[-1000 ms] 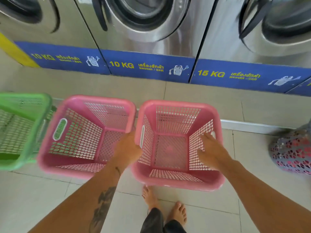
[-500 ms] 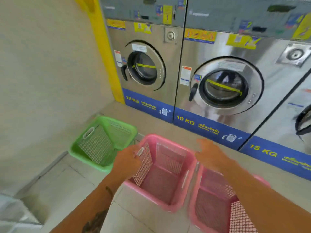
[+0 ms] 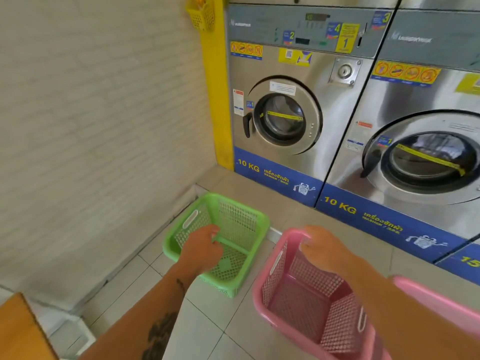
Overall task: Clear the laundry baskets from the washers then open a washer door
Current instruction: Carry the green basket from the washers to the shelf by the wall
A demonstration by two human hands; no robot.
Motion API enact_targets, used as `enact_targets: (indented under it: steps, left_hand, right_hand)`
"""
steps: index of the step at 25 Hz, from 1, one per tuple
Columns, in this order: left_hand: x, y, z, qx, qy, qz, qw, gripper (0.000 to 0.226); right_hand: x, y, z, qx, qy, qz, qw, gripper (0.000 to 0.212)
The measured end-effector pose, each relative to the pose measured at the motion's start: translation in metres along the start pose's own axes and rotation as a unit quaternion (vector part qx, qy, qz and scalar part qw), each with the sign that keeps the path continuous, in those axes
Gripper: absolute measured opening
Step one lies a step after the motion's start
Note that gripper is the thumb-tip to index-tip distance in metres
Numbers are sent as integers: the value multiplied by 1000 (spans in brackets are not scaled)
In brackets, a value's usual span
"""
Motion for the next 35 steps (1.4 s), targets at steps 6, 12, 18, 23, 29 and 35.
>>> enact_targets:
  steps: [6,12,18,23,29,35]
  left_hand:
    - [81,-56,28,71,-43,-23,996,56]
    - [157,-122,64,163,-85,-24,983,68]
    - [261,-208,111,270,-91,48,957,72]
    - [353,-289,164,347,-47,167,921,89]
    - [388,-336,195,367,-95,271,885,98]
    - [393,-331,140,267,-66,148,950,95]
  right_hand:
    - [70,-14,107,16,-76,51,996,25]
    - [122,-7,199,9,-131,130,983,54]
    - [187,16,296,-16,-113,205,972,69]
    - [208,33,390,-51,-32,249,966,92]
    - [220,34,407,-111,51,242,963,97]
    - [301,6,356,-143,-1,157,977,103]
Point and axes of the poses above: each hand's wrist, its own x-axis towards the middle knuckle, its own z-axis out of the palm, y = z × x, the point moved 6 cm from there along x, towards the middle knuckle, and after that the axes turned 14 degrees about y, right-handed, at the moved point
